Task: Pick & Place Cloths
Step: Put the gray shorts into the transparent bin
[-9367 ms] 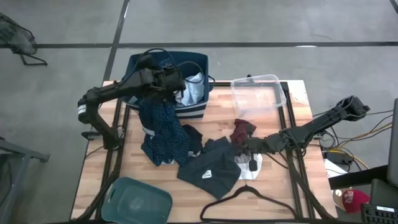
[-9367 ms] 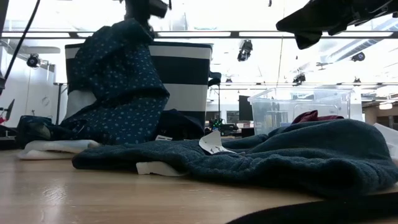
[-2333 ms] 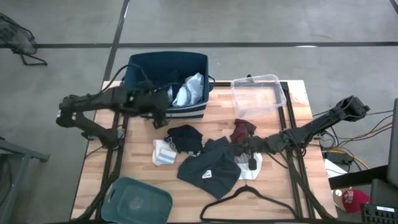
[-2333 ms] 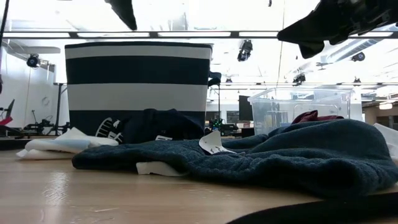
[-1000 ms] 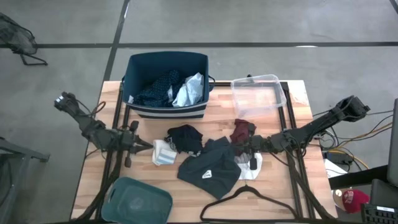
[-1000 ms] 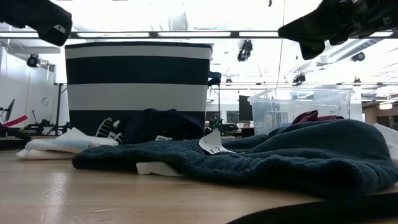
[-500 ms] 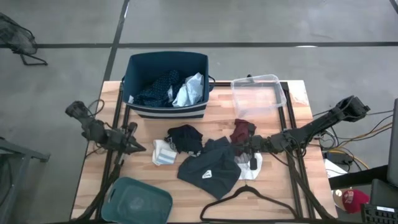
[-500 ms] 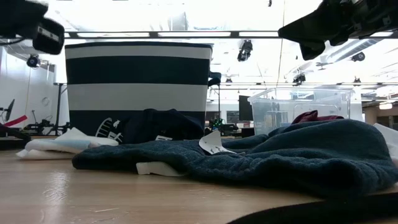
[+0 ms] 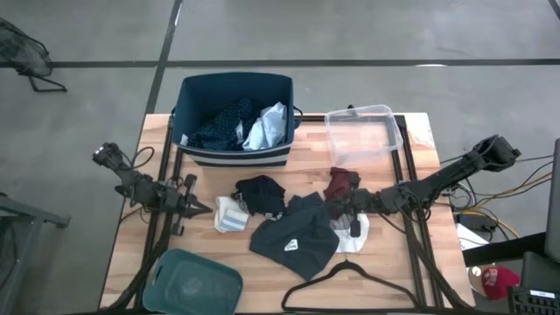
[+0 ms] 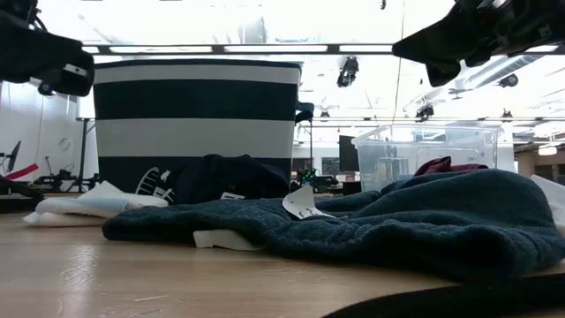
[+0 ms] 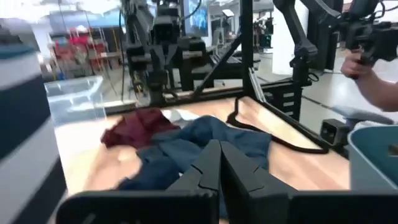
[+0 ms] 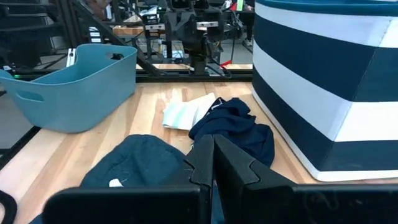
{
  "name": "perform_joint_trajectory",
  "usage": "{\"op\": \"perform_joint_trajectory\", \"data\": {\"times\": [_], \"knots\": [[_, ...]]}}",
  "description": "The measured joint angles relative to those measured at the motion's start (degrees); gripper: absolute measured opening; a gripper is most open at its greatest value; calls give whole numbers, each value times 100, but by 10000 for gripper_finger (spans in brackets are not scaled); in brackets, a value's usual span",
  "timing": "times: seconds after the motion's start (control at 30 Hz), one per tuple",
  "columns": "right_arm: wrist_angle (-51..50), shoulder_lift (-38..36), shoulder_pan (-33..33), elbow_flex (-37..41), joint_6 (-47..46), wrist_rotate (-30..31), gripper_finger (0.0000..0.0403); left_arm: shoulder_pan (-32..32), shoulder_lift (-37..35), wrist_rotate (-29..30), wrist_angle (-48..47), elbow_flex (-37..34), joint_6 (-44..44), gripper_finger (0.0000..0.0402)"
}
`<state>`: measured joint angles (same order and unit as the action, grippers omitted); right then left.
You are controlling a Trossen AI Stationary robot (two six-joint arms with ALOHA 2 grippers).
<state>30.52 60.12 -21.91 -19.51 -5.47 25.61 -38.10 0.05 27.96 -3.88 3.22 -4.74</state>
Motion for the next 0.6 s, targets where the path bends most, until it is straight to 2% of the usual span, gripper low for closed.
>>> {"op": "perform_joint_trajectory", "data": {"times": [0.13,0.33,0.47,0.6], "knots": [[6,-2,105,2,36,9,8,123,0,-156,575,-112,-606,3],[6,0,257,6,-39,8,8,680,0,130,787,-263,-618,3],[6,-1,312,9,-49,7,8,1185,-4,-429,738,-266,-531,3],[-17,-2,310,20,-102,2,8,1567,-2,-357,701,-268,-494,4]]}}
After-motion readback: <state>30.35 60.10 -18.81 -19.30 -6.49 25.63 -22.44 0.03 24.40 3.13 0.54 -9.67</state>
